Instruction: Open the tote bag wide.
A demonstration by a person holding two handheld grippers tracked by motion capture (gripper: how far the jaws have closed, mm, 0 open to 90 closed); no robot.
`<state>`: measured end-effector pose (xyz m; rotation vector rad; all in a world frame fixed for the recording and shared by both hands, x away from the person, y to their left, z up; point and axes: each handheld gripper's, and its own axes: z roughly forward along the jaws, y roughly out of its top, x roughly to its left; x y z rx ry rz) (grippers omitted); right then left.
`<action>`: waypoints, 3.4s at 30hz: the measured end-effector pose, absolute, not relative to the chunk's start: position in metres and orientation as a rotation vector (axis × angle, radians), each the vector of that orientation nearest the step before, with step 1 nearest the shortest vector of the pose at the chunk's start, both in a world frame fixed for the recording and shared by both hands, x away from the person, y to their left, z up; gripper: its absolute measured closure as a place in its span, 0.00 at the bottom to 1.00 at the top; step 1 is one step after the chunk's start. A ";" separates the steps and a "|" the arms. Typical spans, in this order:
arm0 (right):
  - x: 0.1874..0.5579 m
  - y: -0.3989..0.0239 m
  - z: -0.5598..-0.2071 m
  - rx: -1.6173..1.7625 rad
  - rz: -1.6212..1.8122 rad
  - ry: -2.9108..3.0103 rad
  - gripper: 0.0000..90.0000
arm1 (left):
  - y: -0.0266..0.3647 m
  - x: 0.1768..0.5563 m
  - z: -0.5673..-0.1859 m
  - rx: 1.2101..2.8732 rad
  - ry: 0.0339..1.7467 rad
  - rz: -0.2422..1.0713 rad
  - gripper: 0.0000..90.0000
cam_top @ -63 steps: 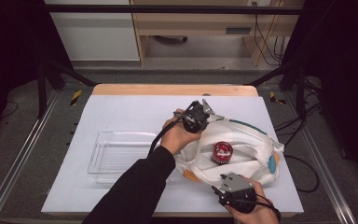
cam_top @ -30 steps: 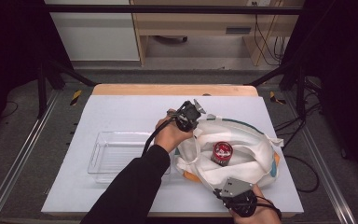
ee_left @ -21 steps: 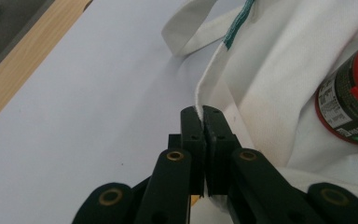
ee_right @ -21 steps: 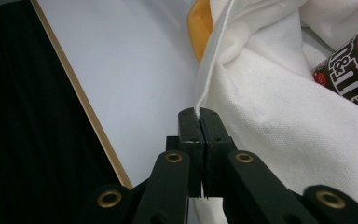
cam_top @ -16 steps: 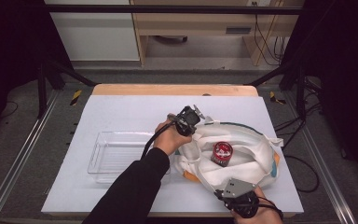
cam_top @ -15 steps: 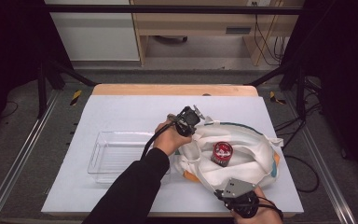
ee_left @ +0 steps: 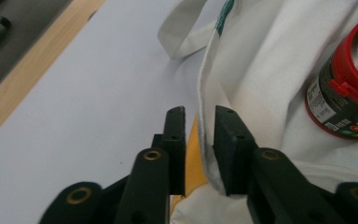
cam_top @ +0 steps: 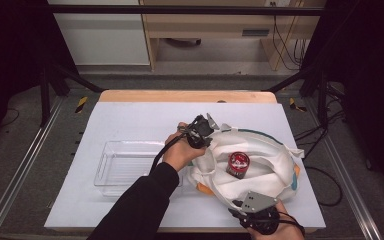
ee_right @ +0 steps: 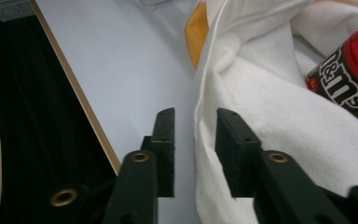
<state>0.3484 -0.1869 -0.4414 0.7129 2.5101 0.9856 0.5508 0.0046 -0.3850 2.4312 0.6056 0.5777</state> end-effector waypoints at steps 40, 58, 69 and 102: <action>0.384 -0.254 -0.352 0.951 0.873 2.202 0.54 | 0.045 0.447 -0.357 2.235 0.437 0.556 0.50; 0.406 -0.304 -0.375 1.176 0.748 2.086 0.45 | 0.022 0.435 -0.397 2.298 0.424 0.501 0.47; 0.414 -0.299 -0.395 1.190 0.735 2.136 0.44 | 0.016 0.436 -0.414 2.337 0.433 0.455 0.56; 0.438 -0.289 -0.425 1.178 0.560 2.210 0.96 | 0.022 0.435 -0.415 2.340 0.427 0.487 0.88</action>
